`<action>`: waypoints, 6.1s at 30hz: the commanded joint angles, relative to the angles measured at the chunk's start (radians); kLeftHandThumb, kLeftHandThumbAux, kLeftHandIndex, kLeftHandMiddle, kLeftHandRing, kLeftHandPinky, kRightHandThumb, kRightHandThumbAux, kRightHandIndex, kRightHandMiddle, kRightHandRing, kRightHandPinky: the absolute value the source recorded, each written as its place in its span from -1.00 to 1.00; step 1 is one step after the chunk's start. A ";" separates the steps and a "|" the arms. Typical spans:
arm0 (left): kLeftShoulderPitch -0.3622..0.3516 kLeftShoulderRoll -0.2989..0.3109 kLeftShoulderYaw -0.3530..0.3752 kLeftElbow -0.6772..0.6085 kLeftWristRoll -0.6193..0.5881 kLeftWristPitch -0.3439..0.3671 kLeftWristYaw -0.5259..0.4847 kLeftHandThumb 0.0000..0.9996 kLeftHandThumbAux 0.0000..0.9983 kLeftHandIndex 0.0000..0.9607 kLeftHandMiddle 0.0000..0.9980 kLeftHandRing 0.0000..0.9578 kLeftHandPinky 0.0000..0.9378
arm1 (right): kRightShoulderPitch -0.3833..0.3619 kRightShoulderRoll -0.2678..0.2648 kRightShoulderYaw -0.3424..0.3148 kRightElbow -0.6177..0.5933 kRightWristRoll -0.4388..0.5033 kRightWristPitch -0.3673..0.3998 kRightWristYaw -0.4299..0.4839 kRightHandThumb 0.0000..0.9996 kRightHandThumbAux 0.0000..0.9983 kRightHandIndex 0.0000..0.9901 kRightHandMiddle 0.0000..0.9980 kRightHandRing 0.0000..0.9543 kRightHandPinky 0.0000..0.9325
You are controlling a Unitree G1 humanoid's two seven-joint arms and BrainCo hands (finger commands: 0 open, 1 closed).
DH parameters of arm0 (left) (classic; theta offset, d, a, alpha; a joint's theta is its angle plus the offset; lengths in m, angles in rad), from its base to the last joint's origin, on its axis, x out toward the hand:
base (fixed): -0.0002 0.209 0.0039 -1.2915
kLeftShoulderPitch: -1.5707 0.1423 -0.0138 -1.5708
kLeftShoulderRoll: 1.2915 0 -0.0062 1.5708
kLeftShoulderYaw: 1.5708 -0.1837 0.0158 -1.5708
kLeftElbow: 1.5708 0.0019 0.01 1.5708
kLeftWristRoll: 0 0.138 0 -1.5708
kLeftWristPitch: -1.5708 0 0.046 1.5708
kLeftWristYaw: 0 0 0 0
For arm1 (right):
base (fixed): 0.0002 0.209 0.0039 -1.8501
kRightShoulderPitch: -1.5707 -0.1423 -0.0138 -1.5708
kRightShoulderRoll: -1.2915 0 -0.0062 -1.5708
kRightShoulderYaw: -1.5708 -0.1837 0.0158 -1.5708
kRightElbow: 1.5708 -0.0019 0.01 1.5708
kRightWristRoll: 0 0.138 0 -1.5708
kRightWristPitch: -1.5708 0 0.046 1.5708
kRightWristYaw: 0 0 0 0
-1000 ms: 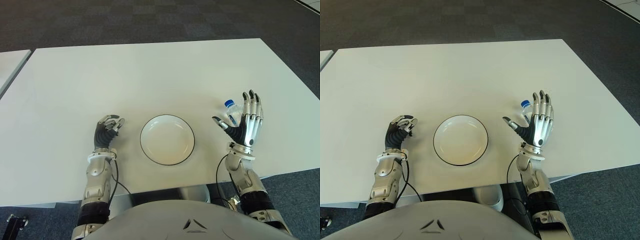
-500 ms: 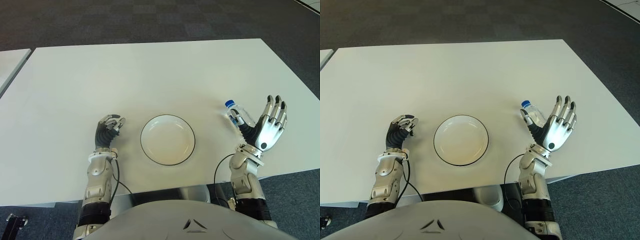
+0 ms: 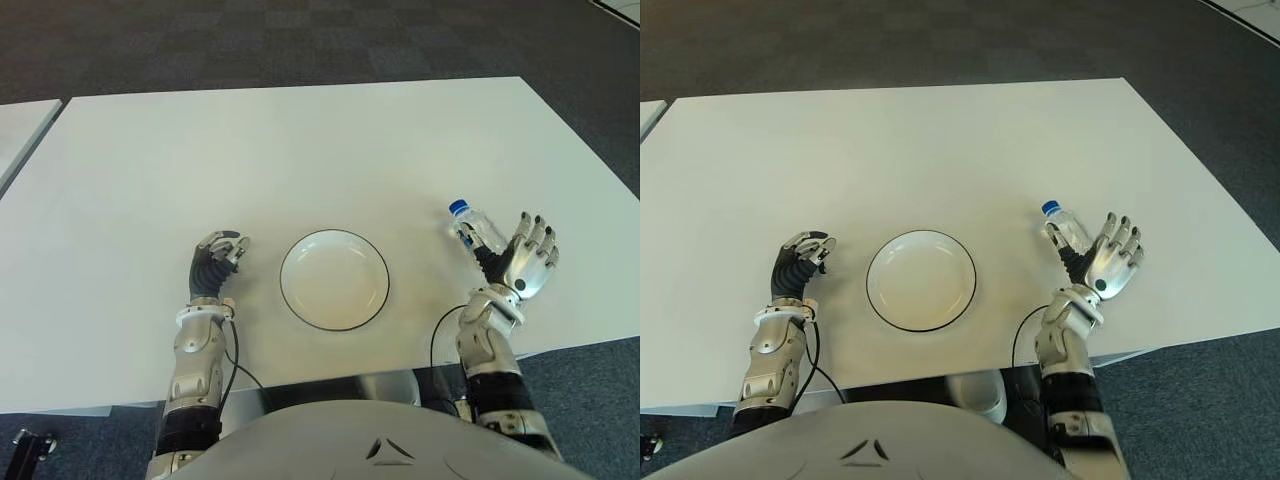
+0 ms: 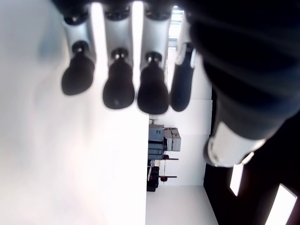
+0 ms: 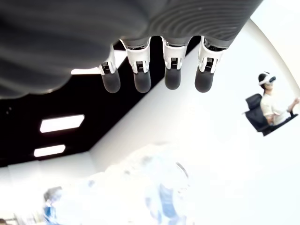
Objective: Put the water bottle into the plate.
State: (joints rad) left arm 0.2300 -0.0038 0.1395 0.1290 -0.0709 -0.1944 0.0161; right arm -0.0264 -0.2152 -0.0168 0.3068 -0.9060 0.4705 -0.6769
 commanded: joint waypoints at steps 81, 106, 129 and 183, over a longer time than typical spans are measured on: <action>0.028 -0.020 0.026 0.002 -0.037 -0.001 0.006 0.40 0.44 -0.09 0.55 0.59 0.59 | -0.625 -0.044 0.417 1.023 0.179 -0.064 0.545 0.12 -0.18 -1.00 -1.00 -1.00 -1.00; 0.030 -0.026 0.038 -0.005 -0.036 -0.019 0.011 0.40 0.44 -0.09 0.53 0.56 0.58 | -0.582 -0.015 0.249 1.047 0.358 -0.209 0.407 0.41 0.41 -0.12 -0.16 -0.25 -0.13; 0.036 -0.022 0.038 -0.021 -0.017 -0.016 0.022 0.40 0.45 -0.10 0.54 0.59 0.62 | -0.602 -0.009 0.193 1.045 0.414 -0.235 0.424 0.39 0.45 -0.12 0.57 0.61 0.72; 0.033 -0.012 0.040 -0.025 -0.053 0.004 0.006 0.41 0.44 -0.10 0.50 0.56 0.61 | -0.505 0.008 -0.176 0.615 0.933 -0.762 0.716 0.41 0.46 -0.11 0.78 0.86 0.91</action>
State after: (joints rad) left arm 0.2581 -0.0167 0.1792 0.0966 -0.1212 -0.2009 0.0298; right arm -0.5739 -0.2242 -0.1947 1.0466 -0.0056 -0.2462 0.0175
